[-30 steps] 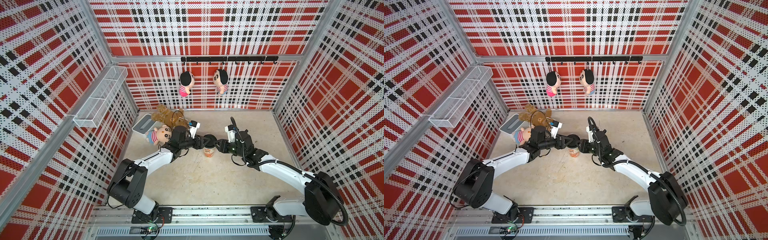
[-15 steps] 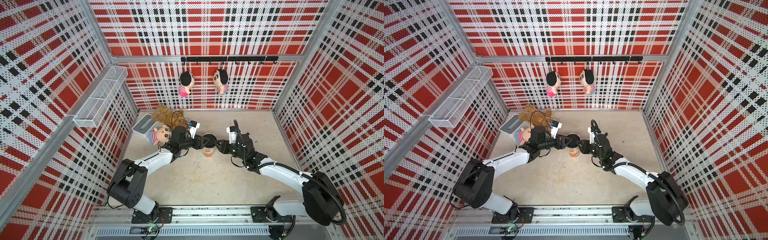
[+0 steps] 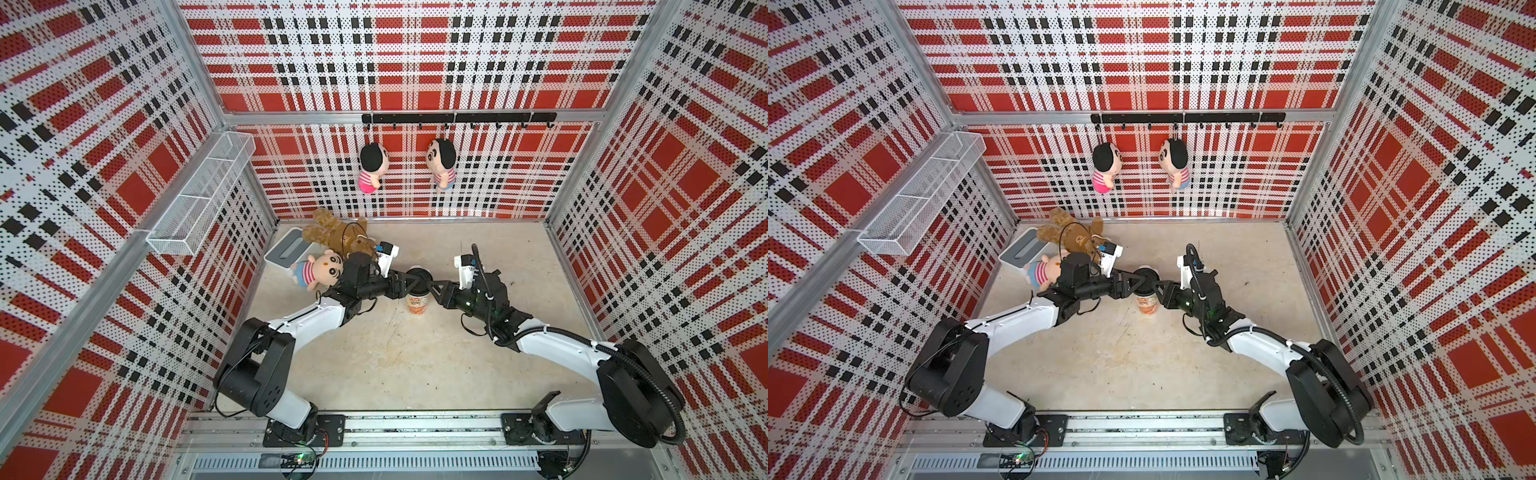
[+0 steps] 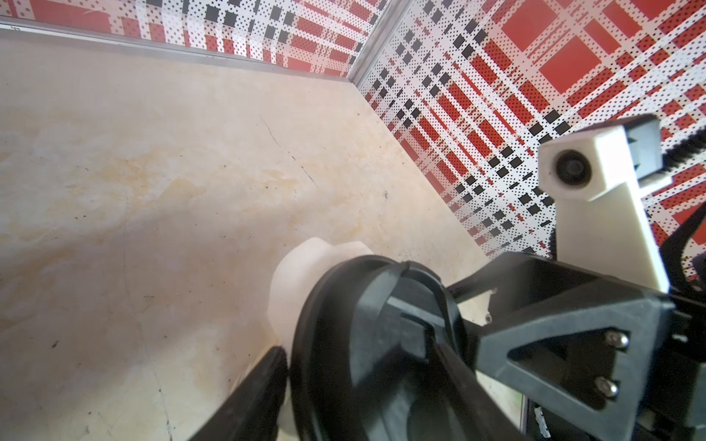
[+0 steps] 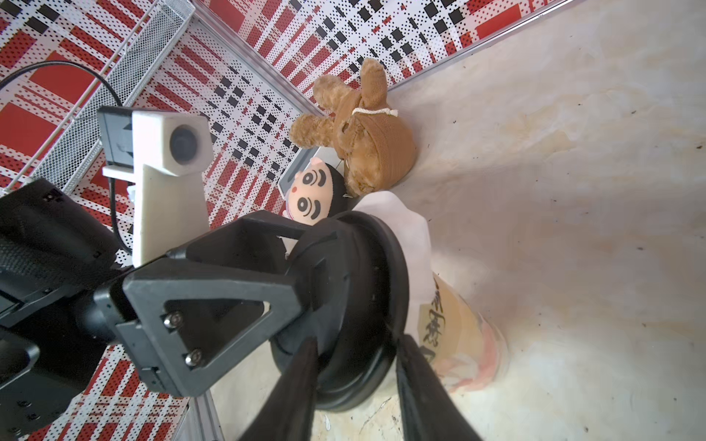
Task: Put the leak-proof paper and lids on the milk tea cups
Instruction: Secure the cup lid on the cup.
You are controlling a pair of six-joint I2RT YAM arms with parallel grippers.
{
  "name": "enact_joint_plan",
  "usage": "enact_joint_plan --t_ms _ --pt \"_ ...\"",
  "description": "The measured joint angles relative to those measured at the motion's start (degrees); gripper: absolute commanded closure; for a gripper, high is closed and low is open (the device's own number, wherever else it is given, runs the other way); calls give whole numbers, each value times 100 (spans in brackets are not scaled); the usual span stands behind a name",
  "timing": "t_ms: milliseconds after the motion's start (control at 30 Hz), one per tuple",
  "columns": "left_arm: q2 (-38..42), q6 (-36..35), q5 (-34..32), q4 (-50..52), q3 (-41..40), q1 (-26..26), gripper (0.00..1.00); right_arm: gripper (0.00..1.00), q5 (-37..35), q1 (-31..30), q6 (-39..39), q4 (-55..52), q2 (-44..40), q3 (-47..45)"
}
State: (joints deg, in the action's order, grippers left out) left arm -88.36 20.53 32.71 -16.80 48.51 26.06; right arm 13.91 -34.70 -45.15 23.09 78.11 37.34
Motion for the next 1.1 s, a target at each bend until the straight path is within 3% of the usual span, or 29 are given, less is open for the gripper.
enact_joint_plan --t_ms 233,433,633,1100 --pt "0 -2 90 2 -4 2 38 63 831 280 -505 1117 22 -605" --pt "0 0 94 2 -7 -26 38 61 1318 304 -767 1064 442 -879" --pt "0 -2 94 4 -7 -26 38 54 1508 304 -894 1034 568 -918" --pt "0 -2 96 4 -7 -26 38 50 1572 380 -671 638 223 -398"
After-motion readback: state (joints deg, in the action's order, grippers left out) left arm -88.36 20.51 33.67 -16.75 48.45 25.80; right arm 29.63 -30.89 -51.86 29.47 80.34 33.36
